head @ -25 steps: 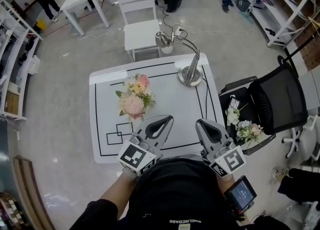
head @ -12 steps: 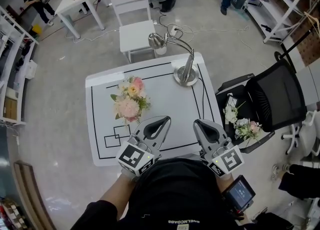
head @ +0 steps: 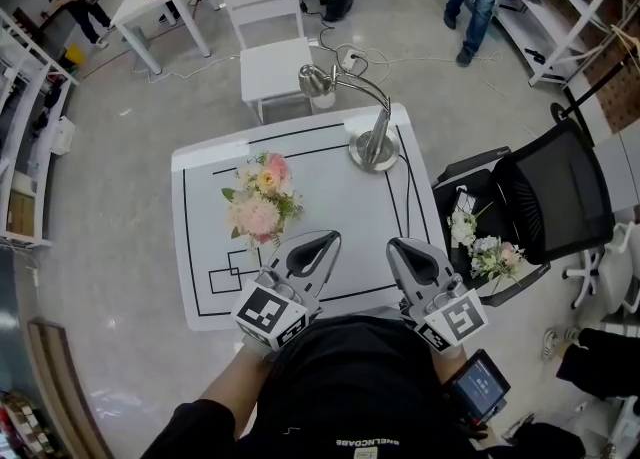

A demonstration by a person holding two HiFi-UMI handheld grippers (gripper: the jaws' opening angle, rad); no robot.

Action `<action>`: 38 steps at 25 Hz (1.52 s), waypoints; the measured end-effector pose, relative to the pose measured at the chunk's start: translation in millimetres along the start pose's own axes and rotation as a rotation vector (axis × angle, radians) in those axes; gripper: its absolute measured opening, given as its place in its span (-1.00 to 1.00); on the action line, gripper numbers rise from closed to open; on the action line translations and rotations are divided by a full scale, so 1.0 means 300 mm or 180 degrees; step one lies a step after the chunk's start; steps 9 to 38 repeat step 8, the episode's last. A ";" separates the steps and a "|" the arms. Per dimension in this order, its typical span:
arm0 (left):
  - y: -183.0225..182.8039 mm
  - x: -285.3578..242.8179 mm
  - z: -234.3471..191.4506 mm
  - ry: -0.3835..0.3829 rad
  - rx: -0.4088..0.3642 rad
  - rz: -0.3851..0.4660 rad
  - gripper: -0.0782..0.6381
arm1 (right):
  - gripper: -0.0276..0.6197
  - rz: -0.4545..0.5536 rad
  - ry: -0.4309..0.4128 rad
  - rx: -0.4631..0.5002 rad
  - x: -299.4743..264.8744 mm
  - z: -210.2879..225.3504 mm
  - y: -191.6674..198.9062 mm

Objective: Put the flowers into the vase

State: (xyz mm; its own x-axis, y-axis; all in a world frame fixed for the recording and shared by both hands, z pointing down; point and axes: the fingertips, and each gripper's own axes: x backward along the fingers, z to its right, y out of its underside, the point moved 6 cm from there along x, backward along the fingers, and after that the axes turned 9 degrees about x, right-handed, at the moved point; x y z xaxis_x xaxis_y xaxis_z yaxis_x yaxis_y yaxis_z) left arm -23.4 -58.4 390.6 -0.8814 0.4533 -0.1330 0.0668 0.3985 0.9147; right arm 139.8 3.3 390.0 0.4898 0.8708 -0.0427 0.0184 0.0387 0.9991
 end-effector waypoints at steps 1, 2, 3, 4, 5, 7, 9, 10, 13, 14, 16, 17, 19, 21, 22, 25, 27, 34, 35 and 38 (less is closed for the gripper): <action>0.002 0.000 -0.001 -0.0006 0.0000 -0.0003 -0.77 | -0.88 0.0000 -0.0001 -0.0004 0.000 0.000 0.002; 0.002 -0.001 -0.003 -0.0012 0.0000 -0.0003 -0.77 | -0.88 -0.0001 -0.0002 -0.0007 -0.002 0.001 0.003; 0.002 -0.002 -0.005 -0.0017 0.0001 -0.0001 -0.77 | -0.88 -0.0004 -0.0002 -0.0010 -0.003 0.003 0.004; 0.000 -0.004 -0.008 -0.0019 0.0004 -0.0001 -0.77 | -0.88 -0.0009 -0.0001 -0.0013 -0.006 0.004 0.006; -0.001 -0.005 -0.010 -0.0020 0.0006 -0.0001 -0.77 | -0.88 -0.0015 -0.0001 -0.0016 -0.008 0.006 0.007; -0.002 -0.005 -0.013 -0.0018 0.0011 -0.0002 -0.77 | -0.88 -0.0025 0.0001 -0.0021 -0.012 0.007 0.008; -0.002 -0.005 -0.015 -0.0016 0.0013 -0.0003 -0.77 | -0.88 -0.0029 0.0001 -0.0023 -0.014 0.007 0.008; -0.002 -0.005 -0.015 -0.0016 0.0013 -0.0003 -0.77 | -0.88 -0.0029 0.0001 -0.0023 -0.014 0.007 0.008; -0.002 -0.005 -0.015 -0.0016 0.0013 -0.0003 -0.77 | -0.88 -0.0029 0.0001 -0.0023 -0.014 0.007 0.008; -0.002 -0.005 -0.015 -0.0016 0.0013 -0.0003 -0.77 | -0.88 -0.0029 0.0001 -0.0023 -0.014 0.007 0.008; -0.002 -0.005 -0.015 -0.0016 0.0013 -0.0003 -0.77 | -0.88 -0.0029 0.0001 -0.0023 -0.014 0.007 0.008; -0.002 -0.005 -0.015 -0.0016 0.0013 -0.0003 -0.77 | -0.88 -0.0029 0.0001 -0.0023 -0.014 0.007 0.008; -0.002 -0.005 -0.015 -0.0016 0.0013 -0.0003 -0.77 | -0.88 -0.0029 0.0001 -0.0023 -0.014 0.007 0.008; -0.002 -0.005 -0.015 -0.0016 0.0013 -0.0003 -0.77 | -0.88 -0.0029 0.0001 -0.0023 -0.014 0.007 0.008; -0.002 -0.005 -0.015 -0.0016 0.0013 -0.0003 -0.77 | -0.88 -0.0029 0.0001 -0.0023 -0.014 0.007 0.008; -0.002 -0.005 -0.015 -0.0016 0.0013 -0.0003 -0.77 | -0.88 -0.0029 0.0001 -0.0023 -0.014 0.007 0.008; -0.002 -0.005 -0.015 -0.0016 0.0013 -0.0003 -0.77 | -0.88 -0.0029 0.0001 -0.0023 -0.014 0.007 0.008; -0.002 -0.005 -0.015 -0.0016 0.0013 -0.0003 -0.77 | -0.88 -0.0029 0.0001 -0.0023 -0.014 0.007 0.008; -0.002 -0.005 -0.015 -0.0016 0.0013 -0.0003 -0.77 | -0.88 -0.0029 0.0001 -0.0023 -0.014 0.007 0.008; -0.002 -0.005 -0.015 -0.0016 0.0013 -0.0003 -0.77 | -0.88 -0.0029 0.0001 -0.0023 -0.014 0.007 0.008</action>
